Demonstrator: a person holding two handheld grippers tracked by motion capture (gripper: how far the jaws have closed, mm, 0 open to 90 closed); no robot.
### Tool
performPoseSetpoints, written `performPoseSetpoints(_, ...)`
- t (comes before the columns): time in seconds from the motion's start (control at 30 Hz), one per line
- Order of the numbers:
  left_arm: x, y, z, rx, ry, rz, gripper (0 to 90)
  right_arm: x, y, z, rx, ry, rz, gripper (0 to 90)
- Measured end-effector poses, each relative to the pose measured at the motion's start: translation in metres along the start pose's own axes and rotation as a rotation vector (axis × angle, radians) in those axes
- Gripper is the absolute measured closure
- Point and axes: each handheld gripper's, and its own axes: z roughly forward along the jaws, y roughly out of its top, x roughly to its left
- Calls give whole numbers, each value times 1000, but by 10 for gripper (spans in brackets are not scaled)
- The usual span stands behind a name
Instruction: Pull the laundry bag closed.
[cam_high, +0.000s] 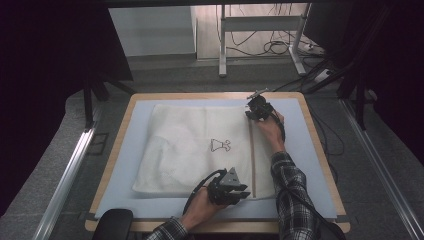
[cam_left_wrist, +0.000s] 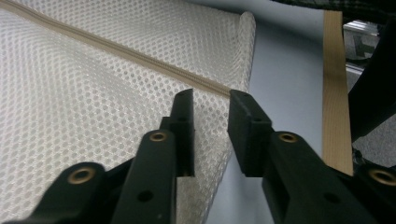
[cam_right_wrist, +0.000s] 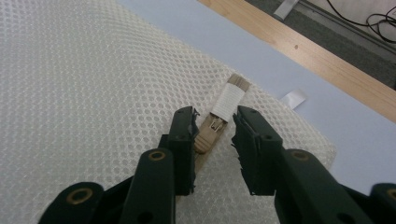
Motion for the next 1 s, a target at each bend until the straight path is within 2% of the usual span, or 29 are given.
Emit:
performPoseSetpoints(0.27,1,1,-1,15,14,4,565,4,-3,-8,-21,30,11,566)
performPoseSetpoints(0.4,1,2,-2,39,44,32,509,8,-5,-10,-19,44,0,538)
performPoseSetpoints(0.6,4,2,-3,52,41,16,435,12,-9,-12,-25,64,3,498)
performPoseSetpoints(0.7,5,1,-2,63,45,16,391,15,-11,-16,-45,90,16,452)
performPoseSetpoints(0.97,9,0,-6,69,59,24,300,18,-15,-20,-53,109,21,350)
performPoseSetpoints(1.0,10,-1,-9,64,59,12,291,17,-15,-20,-56,110,27,340)
